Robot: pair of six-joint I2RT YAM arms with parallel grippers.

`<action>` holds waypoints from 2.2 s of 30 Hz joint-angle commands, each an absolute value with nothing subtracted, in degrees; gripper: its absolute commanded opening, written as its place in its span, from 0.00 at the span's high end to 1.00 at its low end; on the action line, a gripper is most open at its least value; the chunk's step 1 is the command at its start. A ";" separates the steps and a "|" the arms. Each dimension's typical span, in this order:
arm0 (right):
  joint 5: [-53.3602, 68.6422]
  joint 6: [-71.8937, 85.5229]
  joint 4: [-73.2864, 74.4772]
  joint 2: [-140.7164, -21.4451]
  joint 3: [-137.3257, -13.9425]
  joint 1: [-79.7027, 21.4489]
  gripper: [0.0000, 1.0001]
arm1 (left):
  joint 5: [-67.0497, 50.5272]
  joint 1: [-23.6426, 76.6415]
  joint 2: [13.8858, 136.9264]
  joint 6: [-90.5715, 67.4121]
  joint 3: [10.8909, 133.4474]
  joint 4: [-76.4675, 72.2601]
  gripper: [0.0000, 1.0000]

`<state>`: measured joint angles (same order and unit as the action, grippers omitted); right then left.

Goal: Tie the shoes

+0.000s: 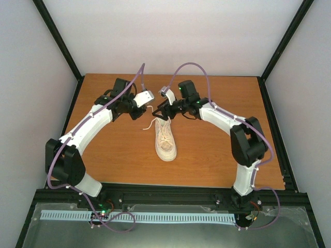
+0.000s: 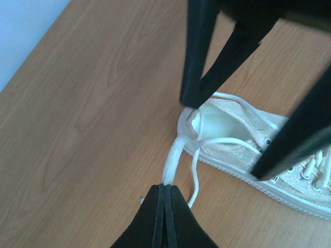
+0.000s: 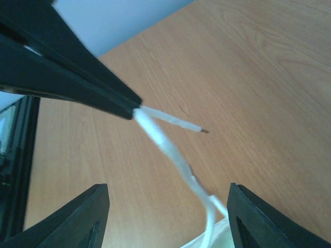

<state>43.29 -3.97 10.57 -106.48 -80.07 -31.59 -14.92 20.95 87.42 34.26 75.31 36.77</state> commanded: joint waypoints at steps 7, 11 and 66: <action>48.00 -5.75 5.27 -116.03 -88.10 -31.29 0.52 | -20.26 19.27 92.04 36.16 82.86 38.98 0.99; 46.73 -3.46 3.30 -116.80 -87.91 -31.29 0.86 | -20.30 19.01 93.57 35.94 84.20 39.56 0.99; 30.15 25.44 -1.50 -121.06 -85.76 -31.29 0.97 | -25.68 23.03 111.75 22.22 85.48 38.54 0.91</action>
